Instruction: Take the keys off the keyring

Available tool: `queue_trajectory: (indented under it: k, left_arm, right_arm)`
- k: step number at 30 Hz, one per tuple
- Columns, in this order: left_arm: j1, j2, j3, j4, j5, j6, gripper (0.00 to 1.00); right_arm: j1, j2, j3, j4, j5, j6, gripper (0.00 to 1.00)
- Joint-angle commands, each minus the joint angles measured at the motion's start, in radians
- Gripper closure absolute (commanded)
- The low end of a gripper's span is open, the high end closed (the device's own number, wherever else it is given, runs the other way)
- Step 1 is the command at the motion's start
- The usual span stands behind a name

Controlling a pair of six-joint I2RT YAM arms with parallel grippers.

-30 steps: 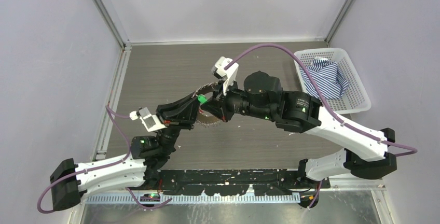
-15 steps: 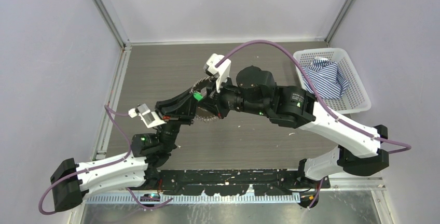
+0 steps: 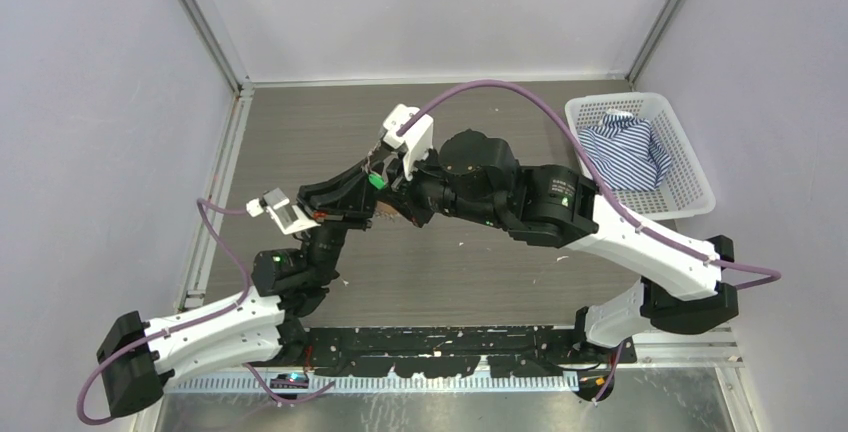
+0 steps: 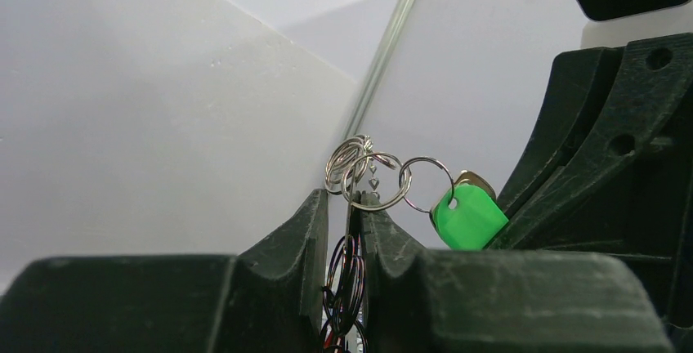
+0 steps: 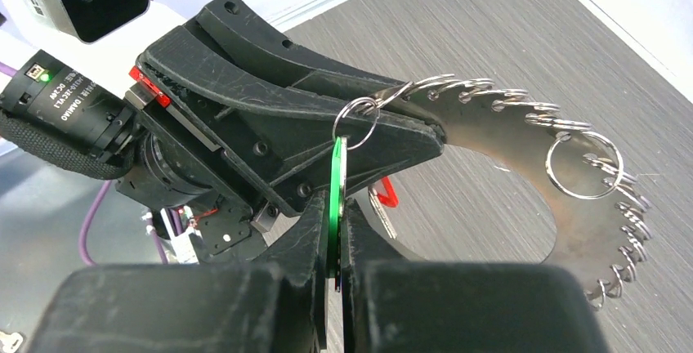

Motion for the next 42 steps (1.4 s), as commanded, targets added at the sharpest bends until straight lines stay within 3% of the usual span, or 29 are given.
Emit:
queue_trajectory:
  k: [1, 8, 17, 26, 29, 35, 42]
  left_arm:
    - [0.111, -0.02, 0.077, 0.023, -0.303, -0.052, 1.0]
    - [0.16, -0.05, 0.073, -0.032, -0.281, -0.122, 1.0]
    - [0.227, -0.076, 0.094, -0.132, -0.231, -0.225, 1.0]
    - [0.236, -0.085, 0.063, -0.137, -0.141, -0.237, 1.0]
    - [0.238, -0.097, 0.023, -0.116, -0.075, -0.234, 1.0]
    - [0.238, -0.103, -0.028, -0.074, 0.028, -0.263, 1.0]
    - [0.238, -0.107, -0.018, -0.112, 0.094, -0.268, 1.0]
  right_arm:
    - [0.123, -0.011, 0.013, -0.265, -0.229, -0.024, 0.99]
    - [0.133, -0.012, -0.003, -0.288, -0.194, -0.035, 0.99]
    - [0.187, 0.068, 0.02, -0.399, 0.006, -0.09, 0.99]
    - [0.175, -0.035, -0.003, -0.274, 0.188, -0.074, 0.99]
    - [0.13, -0.071, 0.0, -0.213, 0.162, -0.041, 0.99]
    - [-0.081, -0.112, -0.016, -0.13, -0.034, 0.111, 0.99]
    - [-0.193, -0.117, -0.027, -0.11, -0.077, 0.183, 0.99]
